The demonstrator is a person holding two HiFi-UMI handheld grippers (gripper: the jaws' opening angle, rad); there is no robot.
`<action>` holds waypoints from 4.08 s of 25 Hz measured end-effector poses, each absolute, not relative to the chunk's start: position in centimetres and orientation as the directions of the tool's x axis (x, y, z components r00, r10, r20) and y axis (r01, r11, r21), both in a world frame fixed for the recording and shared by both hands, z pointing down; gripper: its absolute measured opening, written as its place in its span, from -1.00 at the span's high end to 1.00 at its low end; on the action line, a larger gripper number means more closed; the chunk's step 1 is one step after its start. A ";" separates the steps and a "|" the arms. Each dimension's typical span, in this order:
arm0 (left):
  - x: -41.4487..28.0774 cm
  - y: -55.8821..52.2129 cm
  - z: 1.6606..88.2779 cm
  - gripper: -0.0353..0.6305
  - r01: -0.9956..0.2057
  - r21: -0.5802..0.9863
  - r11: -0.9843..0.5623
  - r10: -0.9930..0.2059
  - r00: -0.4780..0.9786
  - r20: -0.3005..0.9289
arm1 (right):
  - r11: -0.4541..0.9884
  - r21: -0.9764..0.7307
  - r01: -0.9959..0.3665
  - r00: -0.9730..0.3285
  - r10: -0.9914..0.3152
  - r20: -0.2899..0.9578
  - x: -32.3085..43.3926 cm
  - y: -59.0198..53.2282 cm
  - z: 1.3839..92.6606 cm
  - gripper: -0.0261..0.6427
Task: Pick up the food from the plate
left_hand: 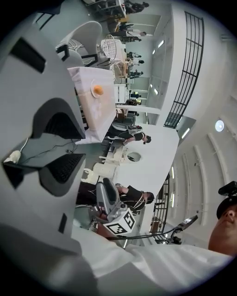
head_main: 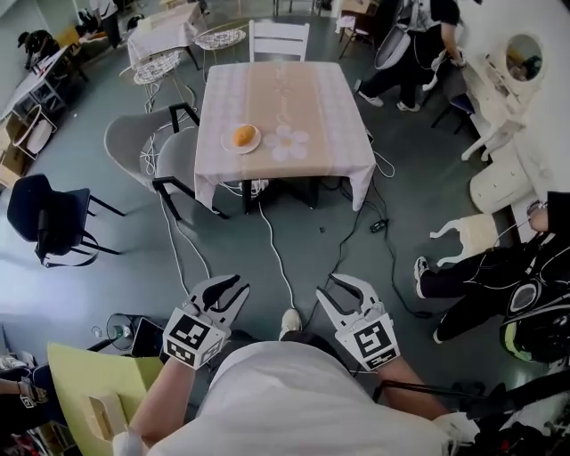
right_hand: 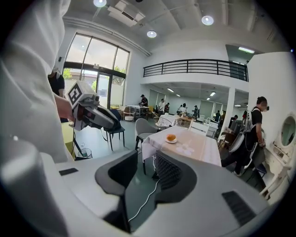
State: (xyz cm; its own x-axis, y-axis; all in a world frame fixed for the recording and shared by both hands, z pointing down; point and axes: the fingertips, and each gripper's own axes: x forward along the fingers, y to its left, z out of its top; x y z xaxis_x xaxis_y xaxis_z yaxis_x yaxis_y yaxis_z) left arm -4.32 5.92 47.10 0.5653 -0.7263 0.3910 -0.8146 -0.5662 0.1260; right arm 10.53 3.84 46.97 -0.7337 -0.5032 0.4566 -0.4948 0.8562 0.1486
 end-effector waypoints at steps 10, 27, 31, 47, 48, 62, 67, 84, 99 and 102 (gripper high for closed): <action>-7.3 -8.4 49.9 0.43 -0.837 0.070 -0.542 -0.729 0.510 0.456 | 0.795 0.091 -0.600 -0.670 -0.562 0.486 12.9 -4.3 48.9 0.51; -18.4 -39.7 60.6 0.02 -0.800 0.031 -0.599 -0.610 0.481 0.630 | 0.485 0.118 -0.867 -0.364 -0.776 0.515 8.0 -18.1 48.0 0.51; -19.0 -43.5 64.7 -0.10 -0.800 0.002 -0.600 -0.581 0.438 0.686 | 0.399 0.102 -0.911 -0.285 -0.790 0.544 8.2 -18.2 48.5 0.51; -19.7 -47.4 71.7 -0.18 -0.798 -0.039 -0.601 -0.525 0.357 0.772 | 0.322 0.110 -0.940 -0.185 -0.754 0.630 8.5 -17.2 49.5 0.51; -19.8 -47.4 71.4 -0.18 -0.802 -0.040 -0.596 -0.531 0.355 0.769 | 0.322 0.109 -0.940 -0.185 -0.754 0.630 8.6 -17.2 49.5 0.51; -18.6 -43.8 63.9 -0.18 -0.842 -0.009 -0.540 -0.621 0.391 0.679 | 0.417 0.107 -0.903 -0.276 -0.751 0.600 11.1 -16.6 49.6 0.51; -16.1 -39.5 59.7 -0.18 -0.833 0.022 -0.553 -0.643 0.443 0.625 | 0.449 0.102 -0.888 -0.315 -0.754 0.576 12.8 -15.4 49.4 0.51; -5.9 -21.8 47.8 -0.18 -0.773 0.053 -0.632 -0.669 0.579 0.466 | 0.544 0.068 -0.836 -0.448 -0.749 0.487 16.6 -8.1 49.5 0.65; 0.4 -9.2 44.0 -0.18 -0.733 0.068 -0.677 -0.649 0.638 0.415 | 0.636 0.055 -0.770 -0.538 -0.693 0.480 18.4 -2.6 50.0 0.80; 1.3 -7.9 44.0 -0.18 -0.720 0.070 -0.690 -0.634 0.648 0.422 | 0.634 0.049 -0.772 -0.544 -0.699 0.465 18.6 -2.3 49.6 0.82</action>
